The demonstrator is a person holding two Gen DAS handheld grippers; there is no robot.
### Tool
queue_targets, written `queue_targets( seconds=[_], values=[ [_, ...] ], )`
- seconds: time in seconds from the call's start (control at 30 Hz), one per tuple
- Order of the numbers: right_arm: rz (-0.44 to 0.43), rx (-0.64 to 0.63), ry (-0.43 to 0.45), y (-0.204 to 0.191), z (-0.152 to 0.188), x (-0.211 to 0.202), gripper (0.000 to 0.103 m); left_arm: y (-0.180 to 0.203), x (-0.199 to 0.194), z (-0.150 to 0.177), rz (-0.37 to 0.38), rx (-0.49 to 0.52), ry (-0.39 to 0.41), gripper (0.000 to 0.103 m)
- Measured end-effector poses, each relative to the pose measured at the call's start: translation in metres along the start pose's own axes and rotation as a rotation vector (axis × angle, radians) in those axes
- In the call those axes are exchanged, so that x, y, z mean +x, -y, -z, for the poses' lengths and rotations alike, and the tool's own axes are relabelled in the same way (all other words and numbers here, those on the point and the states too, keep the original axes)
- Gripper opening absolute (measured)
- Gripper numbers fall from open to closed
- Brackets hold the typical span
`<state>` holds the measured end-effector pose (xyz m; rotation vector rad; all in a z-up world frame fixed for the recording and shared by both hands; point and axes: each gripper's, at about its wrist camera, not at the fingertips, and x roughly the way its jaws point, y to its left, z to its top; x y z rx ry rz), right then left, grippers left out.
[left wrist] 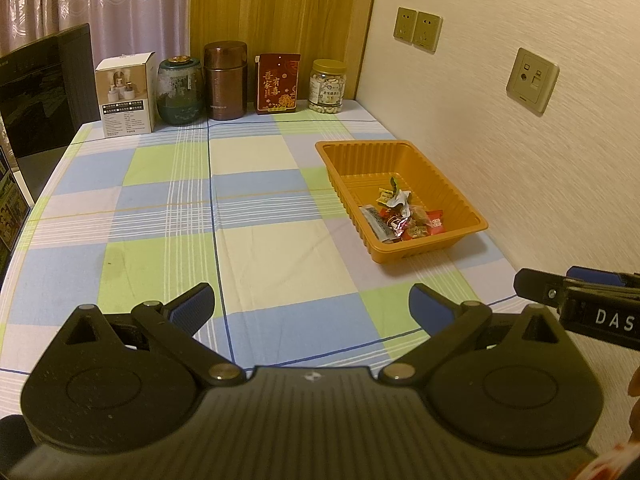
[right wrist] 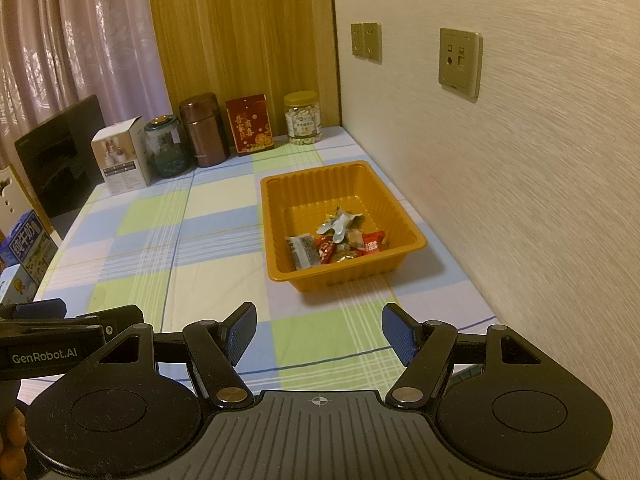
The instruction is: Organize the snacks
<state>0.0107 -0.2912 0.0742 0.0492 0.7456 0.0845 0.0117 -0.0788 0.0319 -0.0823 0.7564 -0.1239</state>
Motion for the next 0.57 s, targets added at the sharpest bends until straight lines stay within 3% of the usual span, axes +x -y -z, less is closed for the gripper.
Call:
queue_targets(
  seconds=[0.57],
  values=[
    [0.001, 0.002, 0.0, 0.0019, 0.0004, 0.0008, 0.069, 0.0024, -0.0002, 0.0036, 0.026, 0.003, 0.011, 0.103]
  ],
)
